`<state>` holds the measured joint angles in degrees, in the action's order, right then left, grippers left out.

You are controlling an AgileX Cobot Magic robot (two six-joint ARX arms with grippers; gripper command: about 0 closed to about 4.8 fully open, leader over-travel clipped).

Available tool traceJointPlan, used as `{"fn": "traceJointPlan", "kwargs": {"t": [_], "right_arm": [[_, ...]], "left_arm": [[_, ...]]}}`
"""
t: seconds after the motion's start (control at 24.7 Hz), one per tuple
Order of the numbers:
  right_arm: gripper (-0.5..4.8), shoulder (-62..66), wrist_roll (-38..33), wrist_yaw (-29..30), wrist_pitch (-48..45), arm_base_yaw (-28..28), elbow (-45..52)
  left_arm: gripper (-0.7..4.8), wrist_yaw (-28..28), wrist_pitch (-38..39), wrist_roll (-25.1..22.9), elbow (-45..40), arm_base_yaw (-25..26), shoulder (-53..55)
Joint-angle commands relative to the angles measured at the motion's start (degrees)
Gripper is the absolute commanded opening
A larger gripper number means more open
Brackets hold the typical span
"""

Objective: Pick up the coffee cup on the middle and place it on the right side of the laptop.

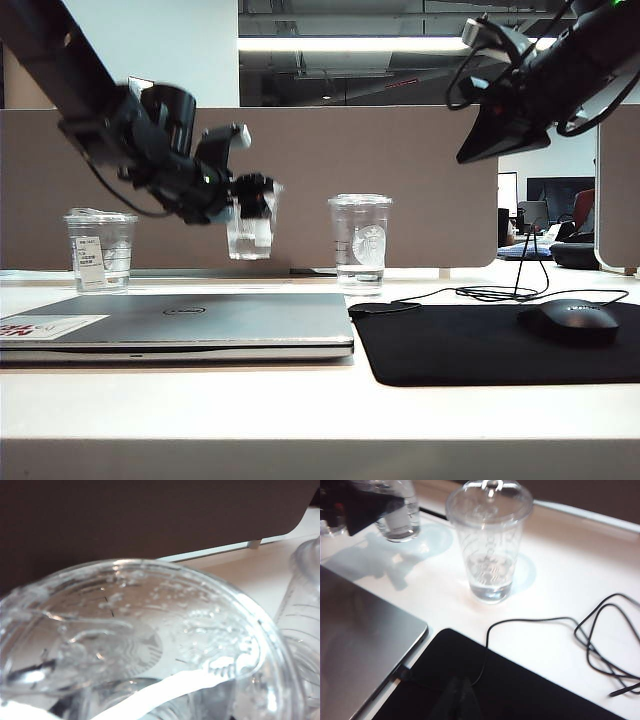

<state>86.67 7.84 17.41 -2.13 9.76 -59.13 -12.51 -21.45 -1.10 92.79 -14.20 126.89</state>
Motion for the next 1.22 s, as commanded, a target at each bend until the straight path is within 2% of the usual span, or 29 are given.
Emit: {"fn": "traceJointPlan", "kwargs": {"t": [0.04, 0.16, 0.41, 0.65, 0.73, 0.93, 1.13, 1.22], "right_arm": [[-0.05, -0.87, 0.17, 0.09, -1.33, -0.15, -0.42], [-0.06, -1.70, 0.17, -0.24, -1.38, -0.26, -0.42], [-0.05, -3.02, 0.20, -0.98, -2.01, -0.42, -0.42], [-0.05, -5.79, 0.17, -3.08, -2.43, -2.25, -0.42], [-0.05, -7.23, 0.15, -3.80, -2.40, -3.76, -0.42], [-0.06, -9.57, 0.15, -6.19, -2.40, -4.59, -0.42], [-0.06, -11.41, 0.17, -8.98, -2.34, -4.61, -0.42], [-0.06, -12.20, 0.17, -10.34, -2.05, -4.61, -0.42]], "left_arm": [[2.77, -0.79, 3.34, -1.90, 0.33, -0.09, -3.69], [2.77, -8.00, 7.91, -1.86, 0.39, -0.09, -8.68], [2.77, -14.73, 13.81, -1.11, 0.39, -0.09, -14.69], [2.76, -29.83, 18.49, 4.52, 0.39, -0.17, -19.67], [2.76, -34.16, 19.15, 9.97, 0.37, -1.92, -19.76], [2.73, -32.55, 21.84, 6.10, 0.17, -6.58, -19.67], [2.67, -24.00, 21.27, 0.50, -0.31, -12.59, -19.54], [2.55, -20.31, 18.40, 0.07, -2.49, -15.72, -19.21]]}}
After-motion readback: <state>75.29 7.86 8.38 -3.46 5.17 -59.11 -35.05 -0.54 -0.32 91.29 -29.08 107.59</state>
